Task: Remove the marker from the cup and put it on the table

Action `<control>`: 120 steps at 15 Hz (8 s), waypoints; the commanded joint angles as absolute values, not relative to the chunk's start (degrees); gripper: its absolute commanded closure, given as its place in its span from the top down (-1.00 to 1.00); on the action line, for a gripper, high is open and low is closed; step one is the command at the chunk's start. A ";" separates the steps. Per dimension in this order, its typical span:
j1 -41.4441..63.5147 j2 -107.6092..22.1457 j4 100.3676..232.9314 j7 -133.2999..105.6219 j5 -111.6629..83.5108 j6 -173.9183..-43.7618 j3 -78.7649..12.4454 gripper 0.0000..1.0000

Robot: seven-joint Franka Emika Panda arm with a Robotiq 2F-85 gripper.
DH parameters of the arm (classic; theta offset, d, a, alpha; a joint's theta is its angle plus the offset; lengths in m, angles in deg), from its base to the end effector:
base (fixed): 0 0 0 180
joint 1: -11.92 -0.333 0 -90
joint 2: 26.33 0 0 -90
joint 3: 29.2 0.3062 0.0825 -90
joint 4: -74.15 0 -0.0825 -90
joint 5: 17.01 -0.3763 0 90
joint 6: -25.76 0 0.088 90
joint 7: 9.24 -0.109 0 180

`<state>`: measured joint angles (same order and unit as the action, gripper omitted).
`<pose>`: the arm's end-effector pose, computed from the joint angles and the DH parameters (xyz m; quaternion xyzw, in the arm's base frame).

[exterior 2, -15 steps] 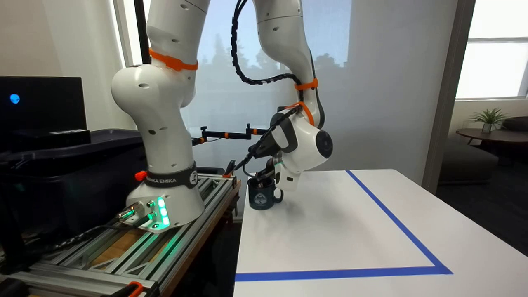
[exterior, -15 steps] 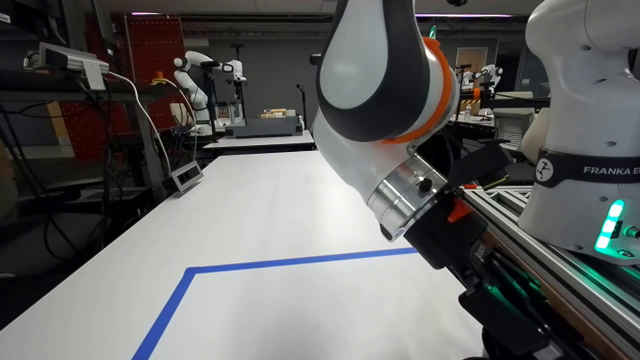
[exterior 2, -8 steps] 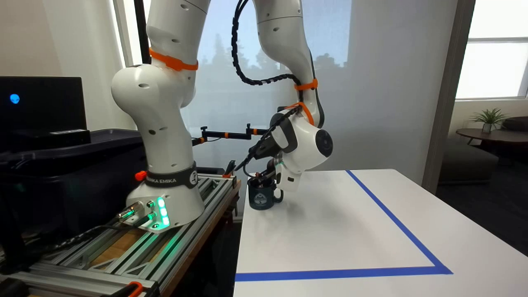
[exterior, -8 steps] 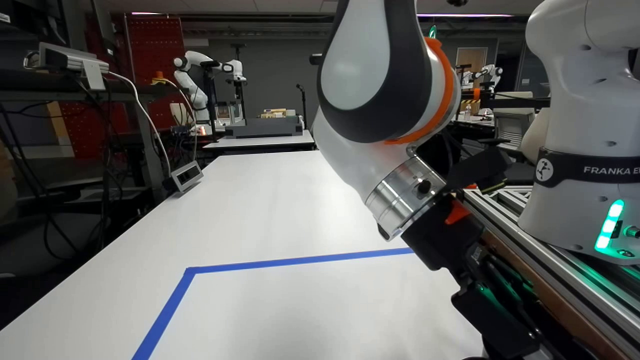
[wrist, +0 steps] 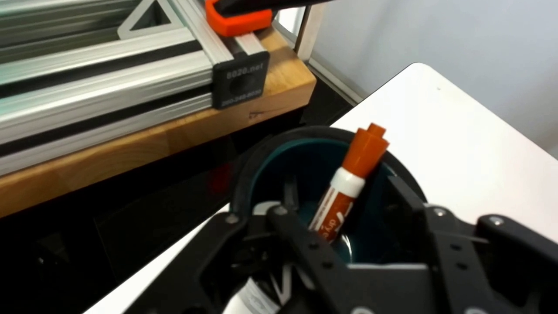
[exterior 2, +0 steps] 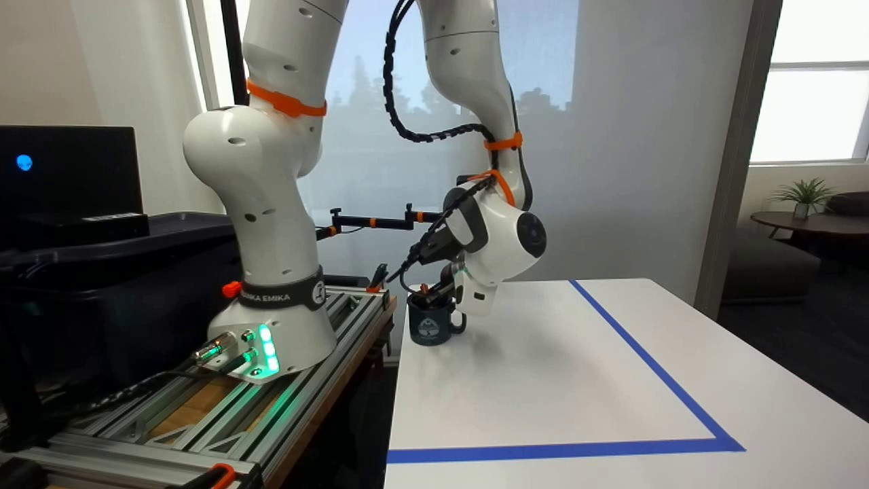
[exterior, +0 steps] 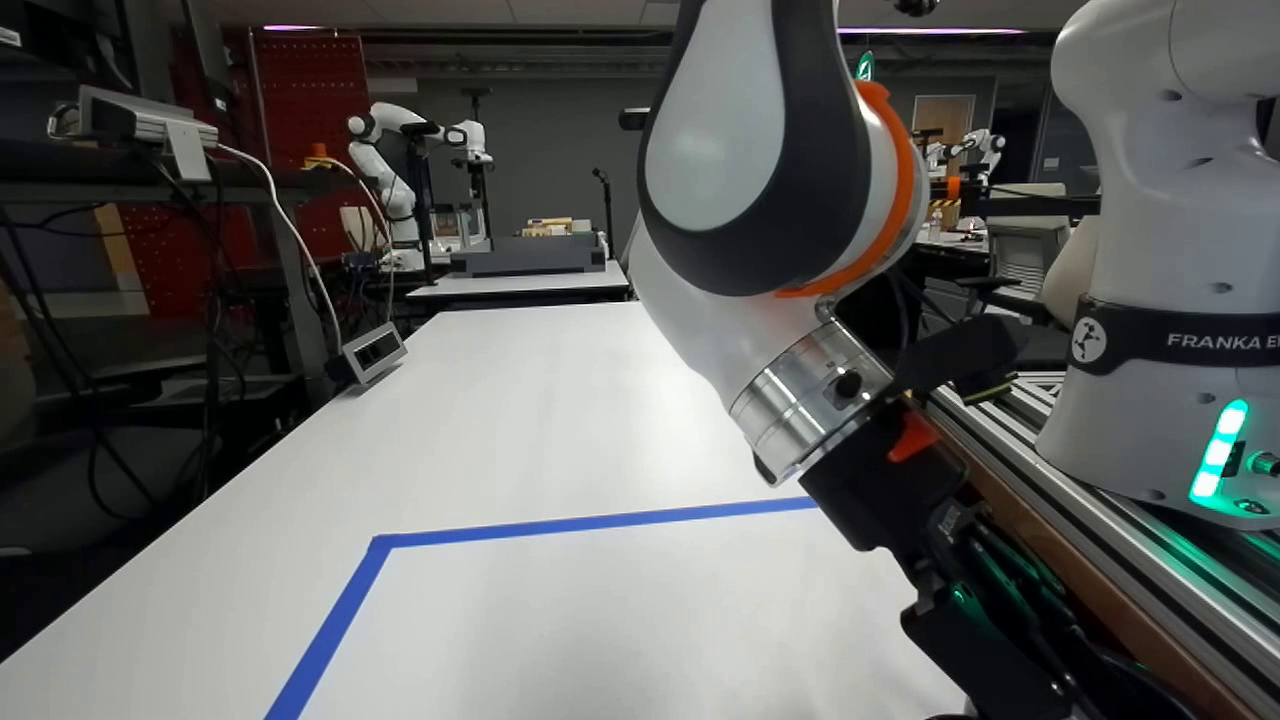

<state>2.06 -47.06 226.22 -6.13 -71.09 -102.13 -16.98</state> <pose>0.2774 0.1553 0.0945 -0.8776 0.2002 0.3879 0.1983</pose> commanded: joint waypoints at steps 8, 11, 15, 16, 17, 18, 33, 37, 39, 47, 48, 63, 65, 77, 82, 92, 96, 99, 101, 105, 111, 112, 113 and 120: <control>0.62 -49.21 225.24 -3.81 -76.68 -106.12 -15.60 -0.11; 0.36 -49.52 224.95 -3.63 -77.30 -106.07 -15.53 -0.36; 0.16 -49.77 224.84 -3.17 -77.65 -106.13 -15.53 -1.00; 0.15 -49.86 224.87 -2.97 -77.75 -106.18 -15.53 -1.00; 0.15 -49.94 224.86 -2.69 -77.96 -106.18 -15.52 -0.88; 0.10 -49.93 224.87 -2.64 -78.09 -106.14 -15.53 -0.60; -2.53 -47.33 224.62 -7.31 -78.70 -106.59 -14.63 -0.41; -4.23 -45.96 224.81 -11.28 -78.22 -107.22 -13.99 -0.41; -5.03 -45.36 224.84 -13.40 -77.64 -107.12 -13.74 -0.41; -6.73 -44.93 224.41 -17.20 -77.04 -107.42 -13.48 -0.93; -6.72 -44.91 224.46 -17.05 -77.08 -107.49 -13.48 -0.89; -4.70 -27.06 233.47 -7.03 -84.80 -98.60 -11.90 -0.90; -4.66 -23.10 235.49 -7.38 -85.64 -97.79 -12.31 -0.90; -5.64 -26.56 231.54 -19.21 -79.07 -117.36 -11.37 -0.90; -6.11 -29.53 231.57 -24.49 -73.51 -125.25 -11.30 -0.90; -7.23 -37.77 231.57 -42.30 -51.16 -133.74 -15.16 -0.90; -8.24 -40.75 231.03 -48.86 -40.71 -136.19 -17.76 -0.90; -10.01 -43.15 230.29 -52.14 -34.27 -139.04 -19.81 -0.90; -11.12 -44.64 229.73 -53.17 -31.58 -141.33 -20.82 -0.90; -8.49 -49.10 227.59 -48.43 -34.13 -147.40 -16.92 -0.90; 2.98 -52.90 224.66 -34.94 -36.04 -146.75 -3.56 -0.09; 4.38 -52.82 224.59 -32.92 -36.42 -145.42 -2.00 0.05; 5.19 -52.40 224.59 -31.48 -36.39 -143.62 -1.11 0.19; 2.68 -46.18 225.32 -29.79 -37.27 -131.57 -2.63 1.00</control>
<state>4.55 -50.48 224.71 -31.04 -35.09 -136.62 -2.02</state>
